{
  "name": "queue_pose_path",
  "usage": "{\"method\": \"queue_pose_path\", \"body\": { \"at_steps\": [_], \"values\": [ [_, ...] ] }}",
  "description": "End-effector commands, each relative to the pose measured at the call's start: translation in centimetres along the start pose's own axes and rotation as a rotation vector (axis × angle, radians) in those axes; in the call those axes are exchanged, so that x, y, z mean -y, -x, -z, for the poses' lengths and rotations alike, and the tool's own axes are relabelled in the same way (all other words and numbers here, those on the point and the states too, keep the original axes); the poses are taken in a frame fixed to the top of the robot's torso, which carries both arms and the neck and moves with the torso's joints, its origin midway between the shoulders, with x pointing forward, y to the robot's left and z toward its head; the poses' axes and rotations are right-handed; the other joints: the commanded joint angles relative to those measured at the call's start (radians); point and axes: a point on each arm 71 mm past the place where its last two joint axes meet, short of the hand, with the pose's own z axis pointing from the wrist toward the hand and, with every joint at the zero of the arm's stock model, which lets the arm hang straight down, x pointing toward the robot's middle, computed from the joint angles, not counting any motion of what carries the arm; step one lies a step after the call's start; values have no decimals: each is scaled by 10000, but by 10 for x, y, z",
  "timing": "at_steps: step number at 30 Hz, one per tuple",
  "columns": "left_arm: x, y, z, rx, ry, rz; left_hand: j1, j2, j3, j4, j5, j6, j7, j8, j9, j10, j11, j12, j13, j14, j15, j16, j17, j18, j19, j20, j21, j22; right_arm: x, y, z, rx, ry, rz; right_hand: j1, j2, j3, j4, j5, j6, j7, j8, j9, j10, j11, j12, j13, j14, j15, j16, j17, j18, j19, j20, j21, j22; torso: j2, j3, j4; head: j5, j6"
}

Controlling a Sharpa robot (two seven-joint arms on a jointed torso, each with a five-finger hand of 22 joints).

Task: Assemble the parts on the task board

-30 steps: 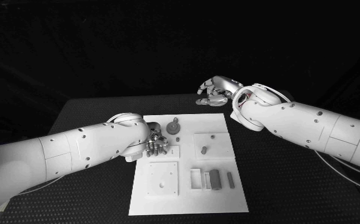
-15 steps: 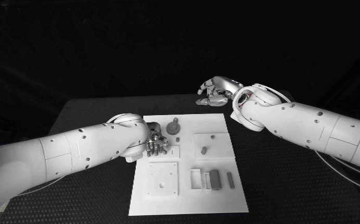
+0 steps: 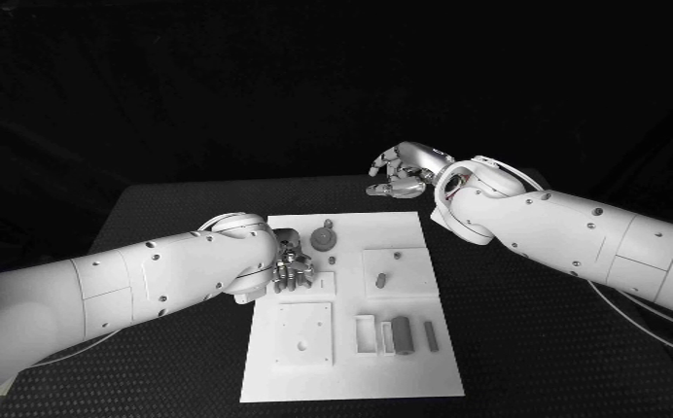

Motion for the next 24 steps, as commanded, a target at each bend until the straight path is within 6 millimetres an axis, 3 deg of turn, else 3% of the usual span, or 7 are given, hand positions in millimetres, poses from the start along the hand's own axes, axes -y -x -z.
{"method": "queue_pose_path", "body": {
  "at_steps": [1, 24],
  "values": [
    [2, 0, 0, 138, -138, -6, -4, 102, 49, 3, 19, 540, -502, 30, 11, -77, 18, 50, 13, -79, -24, 44, -17, 174, 18, -32, -15, 11, -1, -1, 0, -89, 46, -9, -4, -4, 13, 69, 2, -130, 180, -30, -11, -26, 72, 33, -18, -46, 4, 14, 10, 533, -10, -89, -38, 145, 4, 0, 9, -6, -12],
    [1, -13, -4, 190, -150, -431, -2, 82, 56, 1, -14, 535, -499, 17, 23, -91, 21, 59, 11, -90, -22, 54, -27, 172, 14, -29, -21, 29, 1, 0, 0, -141, 5, -24, -25, -8, 2, 114, 2, -135, 182, -34, -17, -32, 74, 42, -29, -48, 6, 14, 11, 533, -11, -88, -42, 146, -1, 11, -3, -26, -53]
  ]
}}
